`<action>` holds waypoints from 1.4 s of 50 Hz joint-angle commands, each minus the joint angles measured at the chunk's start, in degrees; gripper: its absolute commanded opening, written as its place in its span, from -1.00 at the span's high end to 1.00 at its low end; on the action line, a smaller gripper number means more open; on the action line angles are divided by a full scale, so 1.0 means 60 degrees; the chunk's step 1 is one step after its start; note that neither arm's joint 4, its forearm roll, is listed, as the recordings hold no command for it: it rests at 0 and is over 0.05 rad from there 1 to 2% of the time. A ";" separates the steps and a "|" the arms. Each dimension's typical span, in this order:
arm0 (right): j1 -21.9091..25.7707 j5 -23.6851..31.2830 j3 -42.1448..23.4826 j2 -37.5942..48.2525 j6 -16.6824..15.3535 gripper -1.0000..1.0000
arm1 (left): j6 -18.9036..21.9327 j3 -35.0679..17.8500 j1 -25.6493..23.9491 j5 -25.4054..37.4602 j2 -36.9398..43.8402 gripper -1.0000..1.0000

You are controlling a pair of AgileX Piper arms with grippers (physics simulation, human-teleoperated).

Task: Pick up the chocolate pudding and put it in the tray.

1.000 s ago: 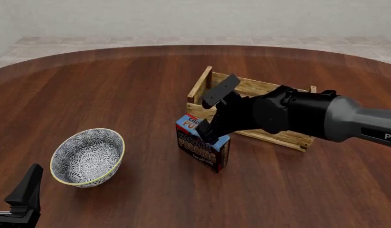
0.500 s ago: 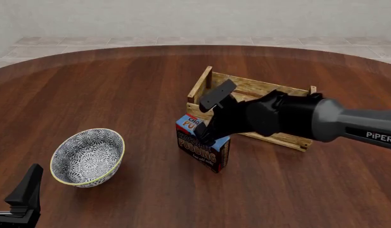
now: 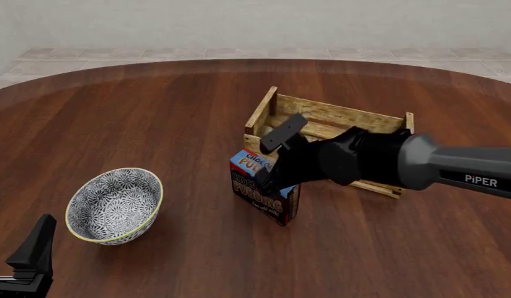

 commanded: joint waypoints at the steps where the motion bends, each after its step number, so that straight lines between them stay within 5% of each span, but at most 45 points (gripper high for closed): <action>1: -0.0010 -0.0128 0.0109 0.0141 0.0072 -1.00 | 0.0000 0.0000 0.0000 0.0000 0.0000 -1.00; 52: -0.0037 -0.0468 0.0345 0.0526 0.0274 -1.00 | 0.0000 0.0000 0.0000 0.0000 0.0000 -1.00; 53: -0.0092 -0.0475 0.0351 0.0547 0.0162 1.00 | 0.0000 0.0000 0.0000 0.0000 0.0000 -1.00; 70: -0.0161 -0.0363 0.0218 0.0490 -0.0228 1.00 | 0.0000 0.0000 0.0000 0.0000 0.0000 -1.00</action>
